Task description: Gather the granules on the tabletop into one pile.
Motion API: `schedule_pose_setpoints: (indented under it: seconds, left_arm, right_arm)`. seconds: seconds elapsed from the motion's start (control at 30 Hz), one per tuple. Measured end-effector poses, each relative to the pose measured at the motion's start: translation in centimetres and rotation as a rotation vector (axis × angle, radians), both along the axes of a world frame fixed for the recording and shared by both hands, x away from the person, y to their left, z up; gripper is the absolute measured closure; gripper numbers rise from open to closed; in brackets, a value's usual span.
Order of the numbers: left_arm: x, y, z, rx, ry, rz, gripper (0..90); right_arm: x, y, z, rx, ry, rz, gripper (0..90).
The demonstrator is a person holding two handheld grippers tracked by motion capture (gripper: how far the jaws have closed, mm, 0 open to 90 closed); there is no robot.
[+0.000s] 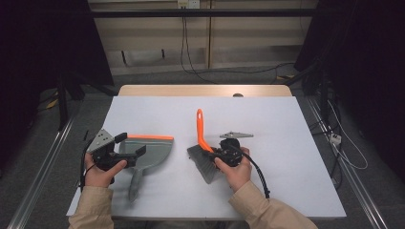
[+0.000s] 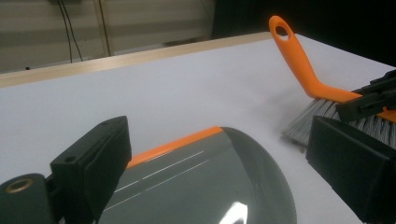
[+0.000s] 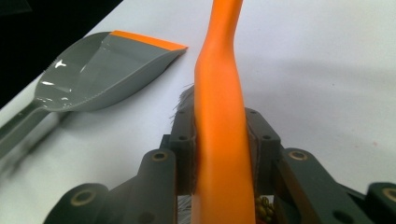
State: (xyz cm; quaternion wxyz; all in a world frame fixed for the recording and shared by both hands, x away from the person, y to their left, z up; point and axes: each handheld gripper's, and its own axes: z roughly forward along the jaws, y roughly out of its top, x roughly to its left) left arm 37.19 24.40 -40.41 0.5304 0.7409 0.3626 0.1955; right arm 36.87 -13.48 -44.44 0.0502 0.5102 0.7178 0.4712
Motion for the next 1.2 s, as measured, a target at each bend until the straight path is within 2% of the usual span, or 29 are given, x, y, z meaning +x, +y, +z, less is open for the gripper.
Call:
schedule_pose_setpoints:
  seconds: [0.13, 0.23, 0.37, 0.5, 0.6, 0.7, 0.77, 0.83, 1.0, 1.2]
  left_arm:
    - [0.0, -0.1, 0.0, 0.002, 0.001, -0.001, 6.6]
    - [0.1, -0.1, 0.0, 0.000, -0.001, -0.002, 6.6]
    - [0.1, 0.0, 0.0, -0.002, 0.001, 0.000, 6.6]
    - [0.2, 0.1, 0.0, -0.007, 0.000, 0.003, 6.6]
    - [0.2, 0.2, 0.0, -0.011, 0.001, 0.005, 6.7]
    - [0.2, 0.2, 0.0, -0.009, 0.000, 0.004, 6.6]
    - [0.2, 0.2, 0.1, -0.008, -0.003, 0.005, 6.7]
    - [0.2, 0.2, 0.0, -0.009, -0.002, 0.007, 6.7]
    - [0.1, 0.1, 0.1, -0.007, -0.006, 0.005, 6.7]
    - [0.1, 0.1, 0.1, -0.004, -0.008, 0.003, 6.8]
  right_arm:
    - [0.1, -0.3, 0.0, 0.054, 0.012, 0.001, 69.7]
    - [0.0, 0.1, 0.5, 0.075, 0.007, 0.009, 70.1]
    - [0.2, 1.0, 1.3, 0.114, -0.014, 0.021, 70.2]
    - [1.0, 2.7, 1.4, 0.117, 0.003, 0.035, 70.2]
    - [1.7, 4.2, 0.9, 0.108, 0.019, 0.048, 70.2]
    - [2.4, 4.9, 0.3, 0.038, 0.016, 0.025, 70.1]
    - [3.0, 4.5, -0.1, 0.050, 0.053, 0.005, 69.8]
    - [3.2, 4.1, -0.4, 0.042, 0.063, -0.001, 69.6]
    - [3.2, 3.5, -0.3, 0.015, 0.056, -0.015, 69.4]
    - [3.2, 2.1, -0.3, 0.011, 0.058, -0.045, 69.3]
